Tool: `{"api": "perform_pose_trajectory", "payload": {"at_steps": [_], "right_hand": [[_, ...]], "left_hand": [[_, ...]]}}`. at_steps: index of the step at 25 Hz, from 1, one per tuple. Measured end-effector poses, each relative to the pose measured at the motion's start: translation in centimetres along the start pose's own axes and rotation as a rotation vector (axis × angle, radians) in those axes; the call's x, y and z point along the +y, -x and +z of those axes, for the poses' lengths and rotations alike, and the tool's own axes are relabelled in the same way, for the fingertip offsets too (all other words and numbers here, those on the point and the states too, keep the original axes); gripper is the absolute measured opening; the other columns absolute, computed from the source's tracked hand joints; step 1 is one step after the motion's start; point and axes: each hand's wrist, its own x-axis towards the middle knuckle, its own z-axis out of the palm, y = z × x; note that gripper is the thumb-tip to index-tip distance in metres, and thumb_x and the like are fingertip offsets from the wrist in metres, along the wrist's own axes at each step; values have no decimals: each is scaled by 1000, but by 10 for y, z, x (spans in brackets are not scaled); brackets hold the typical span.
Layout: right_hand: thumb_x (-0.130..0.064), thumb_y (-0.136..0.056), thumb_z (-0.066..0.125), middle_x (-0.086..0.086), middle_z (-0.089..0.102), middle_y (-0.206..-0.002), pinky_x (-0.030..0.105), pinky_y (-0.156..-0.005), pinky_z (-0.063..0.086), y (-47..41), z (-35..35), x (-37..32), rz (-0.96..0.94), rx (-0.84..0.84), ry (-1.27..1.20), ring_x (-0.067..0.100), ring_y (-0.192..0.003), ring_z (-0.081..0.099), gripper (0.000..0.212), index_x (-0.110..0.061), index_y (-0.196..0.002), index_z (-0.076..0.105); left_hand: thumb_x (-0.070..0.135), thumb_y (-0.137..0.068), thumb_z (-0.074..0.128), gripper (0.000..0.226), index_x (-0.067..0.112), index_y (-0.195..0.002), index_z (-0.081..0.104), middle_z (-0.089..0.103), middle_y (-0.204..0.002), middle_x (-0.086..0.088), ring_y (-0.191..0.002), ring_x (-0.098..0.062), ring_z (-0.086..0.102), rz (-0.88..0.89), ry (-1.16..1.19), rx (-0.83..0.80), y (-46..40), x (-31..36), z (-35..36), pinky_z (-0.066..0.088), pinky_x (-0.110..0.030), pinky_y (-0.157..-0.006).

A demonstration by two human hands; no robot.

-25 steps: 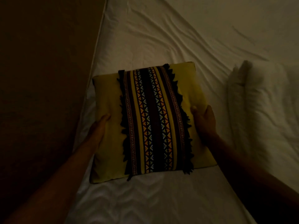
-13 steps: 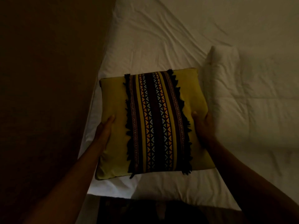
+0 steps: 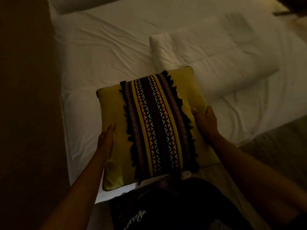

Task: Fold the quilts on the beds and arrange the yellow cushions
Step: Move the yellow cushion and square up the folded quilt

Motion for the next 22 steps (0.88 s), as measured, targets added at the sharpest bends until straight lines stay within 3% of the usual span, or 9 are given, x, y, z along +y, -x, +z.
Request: {"api": "perform_pose_trajectory", "payload": {"at_steps": [4,7,9,14,16,18,22], "right_hand": [[-51,-89,58,-3,60,-107,38,-81,50,9,-70,27,61,125,-64,19,-96,60,44,-19,-117,51],[-54,-87,59,-1,62,-109,43,-85,52,5,-134,58,107,231,-118,22,-97,61,45,-20,-116,52],[-56,-86,58,0,63,-107,45,-85,52,-2,-180,77,140,281,-154,23,-95,61,44,-21,-112,52],[-46,-91,57,1,58,-104,30,-66,45,-32,-309,122,150,348,-192,17,-84,57,37,-15,-111,50],[-42,-94,57,-2,54,-102,23,-59,38,-45,-361,137,156,363,-197,9,-78,52,35,-16,-116,49],[-43,-93,57,-1,56,-106,25,-63,39,-57,-398,150,165,389,-202,14,-85,54,42,-15,-122,50],[-52,-88,57,2,61,-112,40,-84,49,-99,-468,176,215,424,-185,23,-98,59,49,-19,-123,52]], "left_hand": [[60,-84,63,56,21,-125,65,71,-110,-5,-97,-26,68,65,-88,-96,22,15,65,55,-38,-82],[54,-86,64,42,22,-113,70,73,-109,-7,-98,-29,69,126,-124,-199,41,23,136,56,-43,-86],[54,-85,66,45,20,-114,70,72,-111,-9,-101,-31,68,147,-154,-244,54,25,188,55,-48,-90],[59,-83,65,67,12,-130,61,69,-117,-12,-104,-32,66,188,-254,-287,100,17,325,55,-46,-90],[58,-86,62,62,10,-126,62,69,-112,-12,-97,-30,68,185,-279,-317,121,10,379,57,-39,-77],[56,-89,60,54,12,-121,63,70,-104,-12,-89,-26,68,194,-297,-348,136,8,420,55,-32,-66],[54,-91,59,51,12,-119,63,70,-97,-7,-84,-22,69,230,-328,-386,154,12,510,55,-29,-62]]}}
